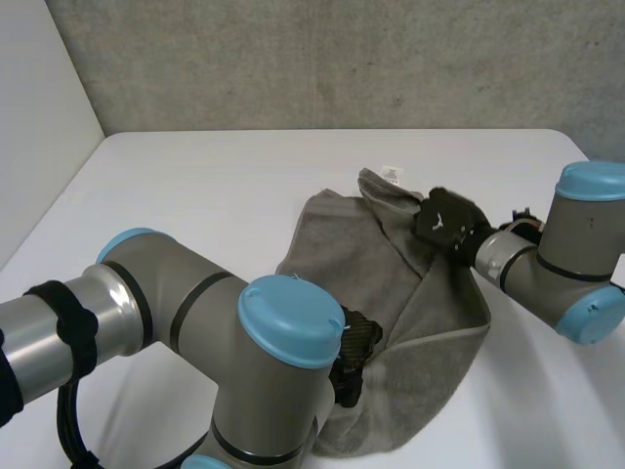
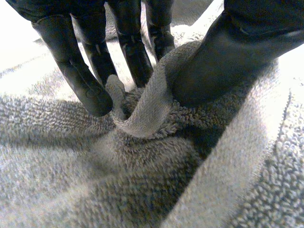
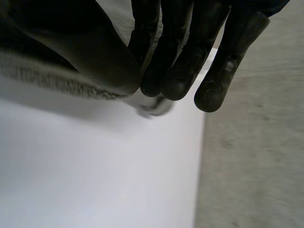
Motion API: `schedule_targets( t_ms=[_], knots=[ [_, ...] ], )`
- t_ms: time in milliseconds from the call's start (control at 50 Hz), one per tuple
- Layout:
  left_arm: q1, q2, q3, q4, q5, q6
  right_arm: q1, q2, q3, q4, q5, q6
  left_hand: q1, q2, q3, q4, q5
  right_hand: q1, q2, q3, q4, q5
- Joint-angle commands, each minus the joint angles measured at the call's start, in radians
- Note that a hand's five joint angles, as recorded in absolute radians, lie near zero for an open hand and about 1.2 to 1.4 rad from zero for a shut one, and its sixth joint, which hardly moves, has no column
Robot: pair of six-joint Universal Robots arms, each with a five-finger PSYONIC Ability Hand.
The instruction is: Fold the towel.
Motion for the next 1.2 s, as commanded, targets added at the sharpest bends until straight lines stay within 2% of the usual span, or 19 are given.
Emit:
schedule_targets(
  t_ms=[20,40,80,100,120,140,160,180,220,260,280,380,480,620,700,740,900,1020,1200],
  knots=[
    [0.012,0.010,0.066,0.037,-0.021,0.112,0.006,-0.016,-0.057,-0.188,-0.002,0.089,-0.007,-0.067,-0.121,-0.112,-0.243,0.057,0.064,0.062,0.059,0.046],
    [0.012,0.010,0.066,0.037,-0.021,0.112,0.006,-0.016,-0.057,-0.189,-0.002,0.090,-0.007,-0.067,-0.121,-0.112,-0.243,0.057,0.064,0.062,0.059,0.046],
    [0.061,0.024,0.133,0.122,-0.092,0.150,0.017,-0.080,-0.083,-0.383,0.062,0.363,-0.007,-0.067,-0.121,-0.112,-0.243,0.057,0.064,0.062,0.059,0.046],
    [0.061,0.024,0.133,0.123,-0.093,0.151,0.017,-0.081,-0.083,-0.384,0.062,0.364,-0.007,-0.067,-0.121,-0.112,-0.243,0.057,0.064,0.062,0.059,0.046],
    [0.105,0.046,0.167,0.172,-0.134,0.169,0.015,-0.126,-0.097,-0.456,0.141,0.536,-0.007,-0.067,-0.121,-0.112,-0.243,0.057,0.064,0.062,0.059,0.046],
    [0.106,0.047,0.167,0.172,-0.134,0.169,0.015,-0.127,-0.097,-0.457,0.142,0.538,-0.007,-0.067,-0.121,-0.112,-0.243,0.057,0.064,0.062,0.059,0.046],
    [0.172,0.093,0.215,0.247,-0.183,0.201,0.007,-0.180,-0.126,-0.507,0.277,0.753,-0.007,-0.067,-0.121,-0.112,-0.243,0.057,0.064,0.062,0.059,0.046],
    [0.230,0.144,0.259,0.328,-0.224,0.239,0.007,-0.181,-0.126,-0.508,0.278,0.756,-0.007,-0.067,-0.121,-0.112,-0.243,0.057,0.064,0.062,0.059,0.046],
    [0.288,0.196,0.285,0.421,-0.246,0.282,0.003,-0.214,-0.155,-0.445,0.379,0.951,-0.007,-0.067,-0.121,-0.112,-0.243,0.057,0.064,0.062,0.059,0.046],
    [0.317,0.230,0.287,0.484,-0.251,0.304,0.012,-0.216,-0.158,-0.375,0.369,0.984,-0.007,-0.067,-0.121,-0.112,-0.243,0.057,0.064,0.062,0.059,0.046],
    [0.330,0.260,0.276,0.544,-0.243,0.318,0.015,-0.222,-0.147,-0.303,0.342,0.984,-0.007,-0.067,-0.121,-0.112,-0.243,0.057,0.064,0.062,0.059,0.046],
    [0.315,0.281,0.215,0.559,-0.226,0.316,0.017,-0.220,-0.094,-0.123,0.240,0.981,-0.007,-0.067,-0.121,-0.112,-0.243,0.057,0.064,0.062,0.059,0.046],
    [0.287,0.326,-0.039,0.559,-0.173,0.322,0.017,-0.252,0.038,0.010,0.165,0.975,-0.007,-0.067,-0.121,-0.112,-0.243,0.057,0.064,0.062,0.059,0.046],
    [0.284,0.338,-0.268,0.562,-0.142,0.324,0.000,-0.250,0.126,0.052,0.150,0.964,-0.007,-0.067,-0.121,-0.112,-0.243,0.057,0.064,0.062,0.059,0.046],
    [0.285,0.355,-0.380,0.569,-0.137,0.322,0.001,-0.248,0.152,0.054,0.151,0.964,-0.007,-0.067,-0.121,-0.112,-0.243,-0.244,-0.238,-0.239,-0.243,-0.256],
    [0.285,0.360,-0.408,0.569,-0.136,0.321,0.003,-0.245,0.173,0.054,0.151,0.964,-0.007,-0.067,-0.121,-0.112,-0.243,-0.703,-0.697,-0.699,-0.702,-0.715],
    [0.288,0.477,-0.514,0.568,-0.136,0.319,0.018,-0.243,0.193,0.052,0.151,0.966,-0.007,-0.067,-0.121,-0.112,-0.243,-0.975,-0.969,-0.970,-0.974,-0.987],
    [0.287,0.634,-0.577,0.569,-0.131,0.316,0.090,-0.205,0.107,0.038,0.144,0.975,-0.007,-0.067,-0.121,-0.112,-0.243,-1.048,-1.042,-1.044,-1.047,-1.060],
    [0.285,0.875,-0.724,0.579,-0.059,0.312,0.220,0.060,-0.205,0.034,0.134,0.983,-0.007,-0.067,-0.121,-0.112,-0.243,-1.060,-1.054,-1.056,-1.059,-1.072]
  ],
)
